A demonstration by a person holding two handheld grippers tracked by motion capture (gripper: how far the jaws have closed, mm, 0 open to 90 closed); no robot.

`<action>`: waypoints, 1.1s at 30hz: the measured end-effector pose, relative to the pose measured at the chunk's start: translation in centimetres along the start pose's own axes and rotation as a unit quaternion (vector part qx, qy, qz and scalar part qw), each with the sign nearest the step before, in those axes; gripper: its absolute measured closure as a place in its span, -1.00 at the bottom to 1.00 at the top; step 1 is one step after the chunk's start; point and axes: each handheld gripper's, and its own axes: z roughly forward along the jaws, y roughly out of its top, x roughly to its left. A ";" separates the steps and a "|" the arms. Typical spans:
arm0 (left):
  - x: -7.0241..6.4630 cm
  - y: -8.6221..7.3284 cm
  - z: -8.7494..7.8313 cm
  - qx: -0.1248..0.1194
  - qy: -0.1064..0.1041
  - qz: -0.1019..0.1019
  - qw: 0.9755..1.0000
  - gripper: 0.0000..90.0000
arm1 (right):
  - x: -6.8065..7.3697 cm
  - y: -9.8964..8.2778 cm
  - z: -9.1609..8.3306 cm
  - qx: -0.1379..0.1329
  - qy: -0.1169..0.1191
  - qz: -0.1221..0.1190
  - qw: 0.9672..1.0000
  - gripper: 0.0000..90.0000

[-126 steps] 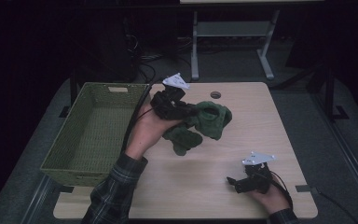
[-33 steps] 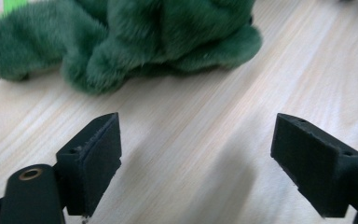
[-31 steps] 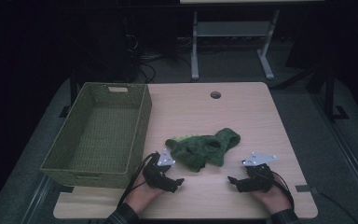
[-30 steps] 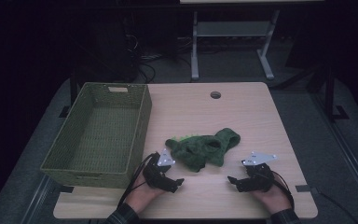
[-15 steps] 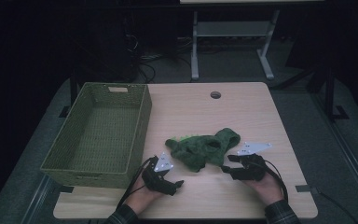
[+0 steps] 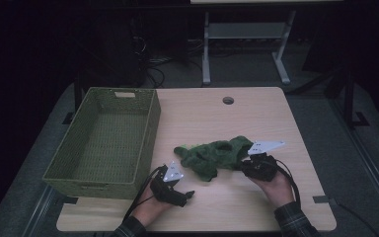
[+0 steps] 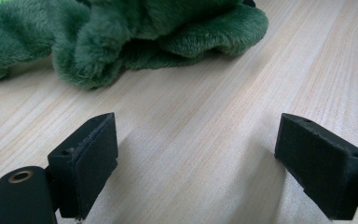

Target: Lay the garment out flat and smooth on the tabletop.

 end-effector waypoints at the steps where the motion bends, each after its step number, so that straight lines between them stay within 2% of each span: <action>1: 0.1 0.0 0.0 0.001 0.001 0.004 1.000 -0.72 | -0.1 0.4 -0.2 -0.006 -0.002 -0.001 1.000 0.95; 3: 0.0 0.0 0.0 0.001 0.001 0.002 1.000 -0.72 | -0.3 1.6 -0.6 -0.020 -0.001 -0.001 1.000 0.96; 4: 0.0 0.0 0.0 0.001 0.001 0.002 1.000 -0.72 | -0.3 1.6 -0.6 -0.020 -0.001 -0.001 1.000 0.96; 11: 0.0 0.0 0.0 -0.004 0.001 0.000 1.000 -0.72 | -1.0 4.7 -1.5 -0.041 -0.015 -0.009 0.999 0.96; 14: 0.1 0.0 0.0 0.000 0.002 0.006 1.000 -0.72 | -1.2 5.4 -1.8 -0.042 -0.024 -0.009 0.999 0.96; 18: 0.0 0.0 0.0 -0.003 0.001 0.002 1.000 -0.72 | -1.7 6.5 -2.5 -0.048 -0.031 -0.012 0.998 0.96; 21: 0.1 0.0 0.0 0.001 0.002 0.006 1.000 -0.72 | -2.1 7.5 -3.8 -0.059 -0.040 -0.015 0.997 0.97; 24: 0.1 0.0 0.0 0.000 0.002 0.004 1.000 -0.72 | -2.3 7.9 -4.1 -0.057 -0.050 -0.015 0.997 0.96; 25: 0.0 0.0 0.0 -0.003 0.001 0.001 1.000 -0.72 | -2.7 8.1 -4.0 -0.053 -0.059 -0.018 0.997 0.96; 27: 0.1 0.0 0.0 0.000 0.001 0.003 1.000 -0.72 | -3.9 7.9 -3.5 -0.038 -0.073 -0.006 0.997 0.96; 28: 0.1 0.0 0.0 0.000 0.001 0.003 1.000 -0.72 | -3.9 7.9 -3.5 -0.038 -0.073 -0.006 0.997 0.96; 29: 0.0 0.0 0.0 0.000 0.001 0.002 1.000 -0.72 | -5.1 7.4 -2.8 -0.028 -0.079 0.004 0.996 0.96; 30: 0.0 0.0 0.0 0.000 0.001 0.002 1.000 -0.72 | -5.1 7.4 -2.8 -0.028 -0.079 0.004 0.996 0.96; 33: 0.0 0.0 0.0 0.000 -0.001 0.001 1.000 -0.72 | -6.8 6.6 -1.7 -0.013 -0.086 0.029 0.996 0.96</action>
